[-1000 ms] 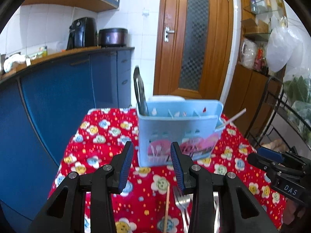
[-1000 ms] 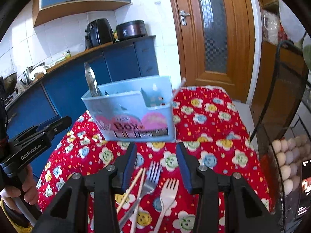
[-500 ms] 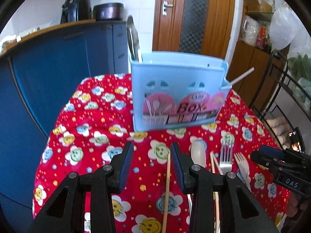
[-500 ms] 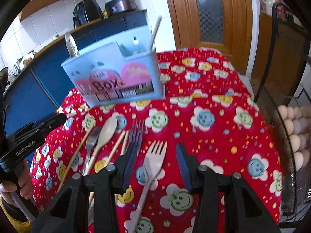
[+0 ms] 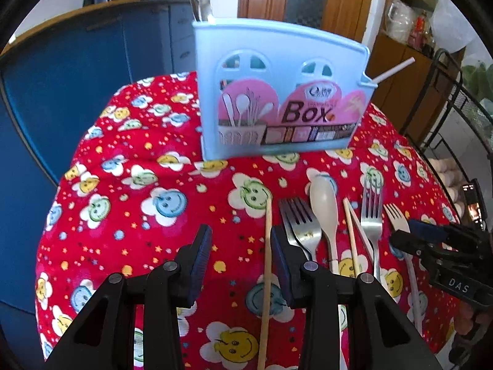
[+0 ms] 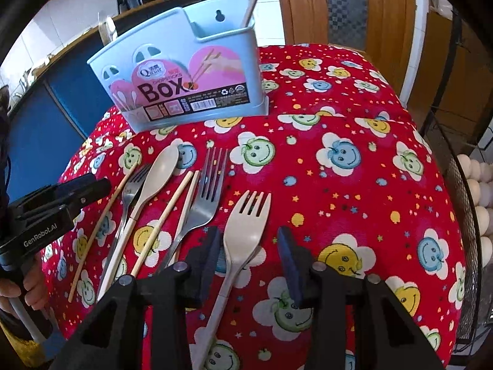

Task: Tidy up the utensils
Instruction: 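Move both tools back down to the remaining utensils on the tablecloth, then grasp a wooden chopstick with the left tool while the right tool grasps the white plastic fork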

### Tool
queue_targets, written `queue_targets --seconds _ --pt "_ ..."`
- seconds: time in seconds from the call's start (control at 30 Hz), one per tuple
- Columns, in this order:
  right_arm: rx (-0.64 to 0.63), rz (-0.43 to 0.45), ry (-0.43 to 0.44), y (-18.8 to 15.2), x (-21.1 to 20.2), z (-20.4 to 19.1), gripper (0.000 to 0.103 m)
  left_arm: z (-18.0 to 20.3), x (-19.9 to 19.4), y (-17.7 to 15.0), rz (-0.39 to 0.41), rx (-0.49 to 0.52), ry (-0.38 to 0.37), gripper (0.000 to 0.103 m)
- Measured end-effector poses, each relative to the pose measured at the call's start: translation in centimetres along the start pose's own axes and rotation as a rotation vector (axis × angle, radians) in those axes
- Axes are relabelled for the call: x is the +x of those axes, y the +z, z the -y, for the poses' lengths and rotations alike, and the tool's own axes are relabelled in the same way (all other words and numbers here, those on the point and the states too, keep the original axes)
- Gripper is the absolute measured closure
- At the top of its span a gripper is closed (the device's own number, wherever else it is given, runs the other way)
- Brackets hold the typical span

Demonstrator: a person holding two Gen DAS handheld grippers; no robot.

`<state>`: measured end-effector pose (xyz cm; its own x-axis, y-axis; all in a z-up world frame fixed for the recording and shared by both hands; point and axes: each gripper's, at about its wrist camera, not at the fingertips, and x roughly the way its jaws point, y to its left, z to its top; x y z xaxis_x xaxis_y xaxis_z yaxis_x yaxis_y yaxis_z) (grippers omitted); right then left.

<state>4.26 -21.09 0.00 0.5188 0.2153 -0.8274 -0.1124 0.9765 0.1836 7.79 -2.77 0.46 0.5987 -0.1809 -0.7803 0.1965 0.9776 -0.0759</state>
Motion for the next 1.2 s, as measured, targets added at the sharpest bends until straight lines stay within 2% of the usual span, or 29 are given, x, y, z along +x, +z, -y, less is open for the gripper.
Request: queue_targets --seconds 0.2,0.33,0.4,0.83,1.0,1.13,1.2 --pt "-0.039 -0.002 -0.047 -0.1 0.2 -0.5 0.075 0.6 0.8 -0.3 -0.050 0.025 -0.029 0.063" --pt "-0.048 -0.004 -0.056 0.0 0.3 -0.6 0.078 1.0 1.3 -0.4 -0.069 0.047 -0.013 0.063" --pt "-0.058 0.000 -0.066 0.0 0.4 -0.7 0.090 1.0 1.6 -0.4 -0.076 0.052 -0.008 0.063" --pt "-0.078 0.020 -0.076 -0.2 0.5 -1.2 0.093 1.3 2.0 -0.3 -0.076 0.080 0.008 0.064" --pt "-0.077 0.027 -0.074 -0.3 0.4 -1.2 0.093 1.5 2.2 -0.2 -0.078 0.101 0.000 0.074" --pt "-0.056 0.031 -0.055 -0.3 0.3 -0.9 0.095 1.8 2.1 -0.2 -0.075 0.111 -0.008 0.090" --pt "-0.035 0.034 -0.027 -0.3 0.1 -0.5 0.097 1.8 2.0 -0.2 -0.072 0.107 -0.012 0.095"
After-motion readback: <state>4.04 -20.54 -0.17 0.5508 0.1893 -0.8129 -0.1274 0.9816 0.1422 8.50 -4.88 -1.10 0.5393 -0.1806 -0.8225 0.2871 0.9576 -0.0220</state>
